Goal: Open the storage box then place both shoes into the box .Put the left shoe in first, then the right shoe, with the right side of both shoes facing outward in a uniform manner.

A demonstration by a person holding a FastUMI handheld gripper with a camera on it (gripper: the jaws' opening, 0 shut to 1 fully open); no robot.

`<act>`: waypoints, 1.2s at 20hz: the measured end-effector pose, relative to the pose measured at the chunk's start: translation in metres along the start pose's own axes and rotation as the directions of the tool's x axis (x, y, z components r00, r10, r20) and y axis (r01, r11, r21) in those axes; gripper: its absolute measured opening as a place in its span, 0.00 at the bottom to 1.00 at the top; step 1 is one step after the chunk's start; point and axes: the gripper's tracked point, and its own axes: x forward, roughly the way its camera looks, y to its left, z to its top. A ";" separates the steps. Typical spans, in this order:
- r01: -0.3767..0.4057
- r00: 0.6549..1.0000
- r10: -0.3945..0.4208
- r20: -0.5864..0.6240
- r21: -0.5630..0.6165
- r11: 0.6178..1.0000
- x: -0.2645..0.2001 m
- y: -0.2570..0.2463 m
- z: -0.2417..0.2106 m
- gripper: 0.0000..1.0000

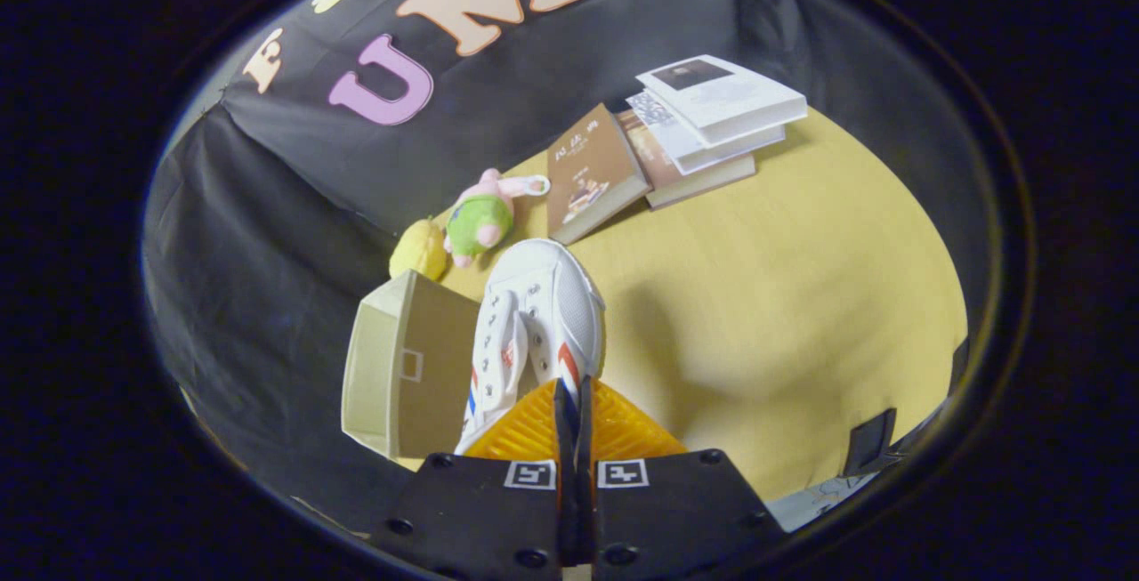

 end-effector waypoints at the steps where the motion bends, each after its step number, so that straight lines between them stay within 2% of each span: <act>1: -0.005 1.000 0.005 0.015 0.002 1.000 0.000 0.012 0.001 0.03; 8: -0.057 0.998 0.057 0.012 -0.013 0.998 0.008 0.096 -0.007 0.03; 18: -0.126 0.992 0.125 -0.021 -0.058 0.990 0.050 0.210 -0.037 0.03; 21: -0.119 0.992 0.117 -0.041 -0.069 0.990 0.071 0.229 -0.050 0.03; 24: -0.079 0.996 0.075 -0.051 -0.094 0.992 0.089 0.231 -0.061 0.03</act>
